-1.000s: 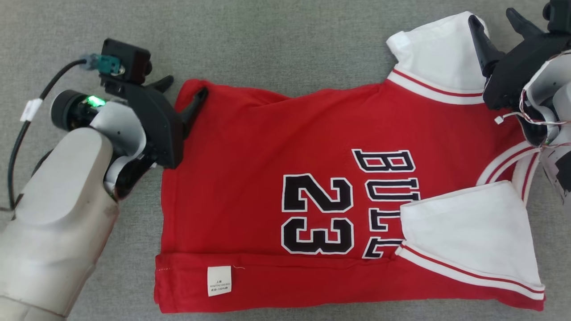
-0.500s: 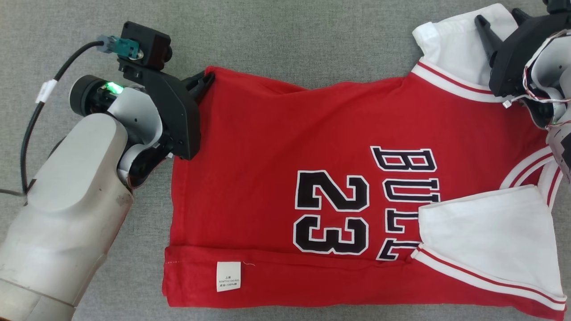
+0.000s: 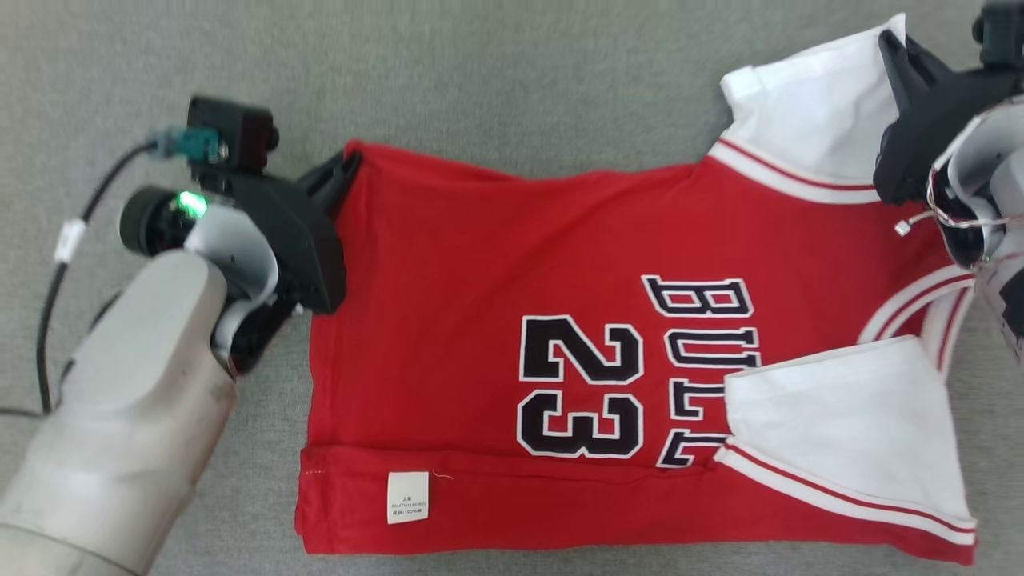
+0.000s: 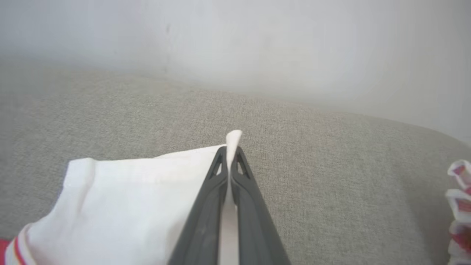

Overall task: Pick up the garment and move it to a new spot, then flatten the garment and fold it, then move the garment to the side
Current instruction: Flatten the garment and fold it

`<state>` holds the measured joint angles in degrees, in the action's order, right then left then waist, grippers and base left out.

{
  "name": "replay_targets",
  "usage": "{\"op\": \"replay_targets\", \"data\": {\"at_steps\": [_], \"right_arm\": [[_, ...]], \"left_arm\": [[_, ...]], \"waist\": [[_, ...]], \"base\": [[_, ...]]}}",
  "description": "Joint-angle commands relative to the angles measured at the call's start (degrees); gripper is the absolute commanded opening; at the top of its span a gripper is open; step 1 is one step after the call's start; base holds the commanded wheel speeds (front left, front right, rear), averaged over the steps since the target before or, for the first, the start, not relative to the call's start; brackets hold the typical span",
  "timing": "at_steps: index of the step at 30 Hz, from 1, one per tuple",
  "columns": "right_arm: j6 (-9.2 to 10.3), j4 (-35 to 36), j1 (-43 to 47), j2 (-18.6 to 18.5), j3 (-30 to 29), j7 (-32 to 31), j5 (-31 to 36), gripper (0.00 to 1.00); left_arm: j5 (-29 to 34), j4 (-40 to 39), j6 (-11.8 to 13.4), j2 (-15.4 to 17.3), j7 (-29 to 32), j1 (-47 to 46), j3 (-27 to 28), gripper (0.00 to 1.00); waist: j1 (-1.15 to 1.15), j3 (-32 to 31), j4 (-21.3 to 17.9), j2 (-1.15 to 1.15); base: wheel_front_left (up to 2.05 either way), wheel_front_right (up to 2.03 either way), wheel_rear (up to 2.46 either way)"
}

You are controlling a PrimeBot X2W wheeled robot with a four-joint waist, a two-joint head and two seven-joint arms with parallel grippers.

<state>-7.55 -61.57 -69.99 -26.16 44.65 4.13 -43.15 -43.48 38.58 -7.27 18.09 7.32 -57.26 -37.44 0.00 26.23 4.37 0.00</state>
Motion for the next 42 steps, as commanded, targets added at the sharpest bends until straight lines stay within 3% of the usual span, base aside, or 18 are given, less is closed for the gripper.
{"op": "replay_targets", "data": {"at_steps": [1,8,16,24,32,42], "right_arm": [[0.17,1.04,1.34,-0.82,0.51,2.11,-0.74,0.00],[0.17,6.67,6.16,-3.76,3.03,8.88,-3.46,0.00],[0.17,15.69,15.28,-5.93,2.84,11.08,-5.25,0.00],[0.17,30.21,31.65,-6.12,-8.87,11.10,-0.08,0.00],[0.17,42.38,48.91,-3.29,-19.08,11.10,5.27,0.00],[0.17,49.30,64.91,-0.57,-27.88,11.10,8.30,0.00]], "left_arm": [[-0.48,0.68,0.05,0.03,-1.10,1.64,0.06,0.00],[-1.02,1.85,0.62,0.04,-4.81,5.62,0.48,0.00],[-1.67,0.42,2.07,1.00,-8.83,11.39,1.29,0.00],[-3.67,-3.50,5.16,1.99,-13.87,20.38,3.11,0.00],[-5.47,-7.68,8.05,1.98,-17.99,27.90,5.13,0.00],[-5.79,-14.81,11.18,1.06,-21.41,37.39,6.29,0.00]], "waist": [[0.00,-3.37,-1.77,0.00],[0.00,-7.05,-3.75,0.00],[0.00,-10.19,-5.41,0.00],[0.00,-13.45,-6.17,0.00],[0.00,-14.91,-6.34,0.00],[0.00,-16.19,-5.25,0.00]], "base": [[0.00,0.00,0.00],[0.00,0.00,0.00],[0.00,0.00,0.00],[0.00,0.00,0.00],[0.00,0.00,0.00],[0.00,0.00,0.00]]}}
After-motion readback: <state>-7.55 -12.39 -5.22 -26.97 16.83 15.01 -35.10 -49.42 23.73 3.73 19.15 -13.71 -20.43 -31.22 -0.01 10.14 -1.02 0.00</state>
